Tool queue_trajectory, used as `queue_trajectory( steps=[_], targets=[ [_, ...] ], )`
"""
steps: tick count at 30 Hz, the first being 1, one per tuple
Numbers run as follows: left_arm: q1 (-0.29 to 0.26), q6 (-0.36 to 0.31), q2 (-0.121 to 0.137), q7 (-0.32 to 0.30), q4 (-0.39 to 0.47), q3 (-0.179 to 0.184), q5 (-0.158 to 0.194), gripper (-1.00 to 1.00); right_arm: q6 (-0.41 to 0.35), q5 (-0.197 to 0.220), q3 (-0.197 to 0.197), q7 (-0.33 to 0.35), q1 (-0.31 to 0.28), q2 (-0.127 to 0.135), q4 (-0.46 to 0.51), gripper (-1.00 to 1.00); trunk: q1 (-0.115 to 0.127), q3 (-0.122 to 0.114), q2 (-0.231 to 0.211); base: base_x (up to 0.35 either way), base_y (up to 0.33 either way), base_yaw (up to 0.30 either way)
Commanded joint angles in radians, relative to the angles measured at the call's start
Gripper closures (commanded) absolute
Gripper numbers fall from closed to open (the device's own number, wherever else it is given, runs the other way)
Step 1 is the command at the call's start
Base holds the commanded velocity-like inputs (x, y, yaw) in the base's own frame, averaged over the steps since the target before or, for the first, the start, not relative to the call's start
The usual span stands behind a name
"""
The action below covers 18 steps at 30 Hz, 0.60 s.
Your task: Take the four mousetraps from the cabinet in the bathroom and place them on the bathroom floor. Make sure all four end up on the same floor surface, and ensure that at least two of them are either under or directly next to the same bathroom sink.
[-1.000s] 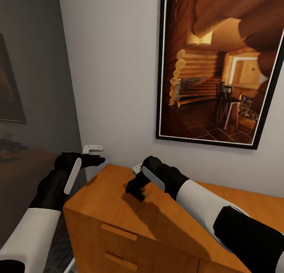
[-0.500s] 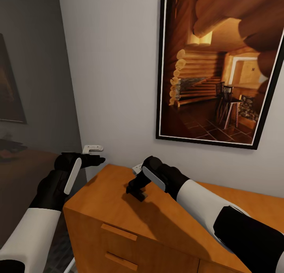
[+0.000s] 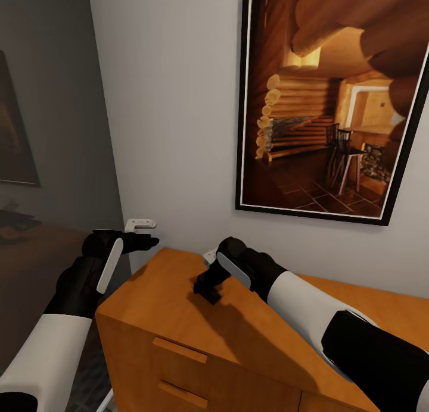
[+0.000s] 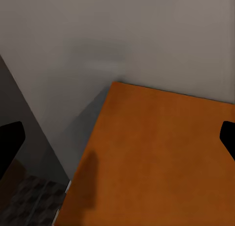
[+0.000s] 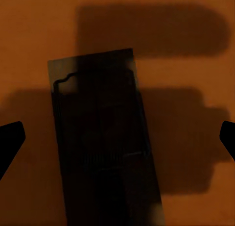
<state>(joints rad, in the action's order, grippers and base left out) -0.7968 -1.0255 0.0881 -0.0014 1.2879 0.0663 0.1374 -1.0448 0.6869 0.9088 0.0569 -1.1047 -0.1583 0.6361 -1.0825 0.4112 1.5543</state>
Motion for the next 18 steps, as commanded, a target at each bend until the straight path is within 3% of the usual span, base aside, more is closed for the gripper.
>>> queue_trajectory(
  steps=[1, 18],
  targets=[
    [-0.001, -0.004, 0.001, 0.0, 0.001, 0.001, 0.002, -1.0, -0.002, -0.006, 0.002, 0.006, -0.001, 0.0, -0.006, -1.0, 0.0, 0.001, 0.001, 0.0, 0.0, 0.0],
    [-0.001, -0.004, 0.0, 0.0, 0.001, 0.001, 0.002, -1.0, -0.002, -0.006, 0.004, 0.006, -0.001, -0.002, -0.043, -1.0, 0.0, 0.001, 0.001, 0.0, 0.0, 0.0]
  ],
)
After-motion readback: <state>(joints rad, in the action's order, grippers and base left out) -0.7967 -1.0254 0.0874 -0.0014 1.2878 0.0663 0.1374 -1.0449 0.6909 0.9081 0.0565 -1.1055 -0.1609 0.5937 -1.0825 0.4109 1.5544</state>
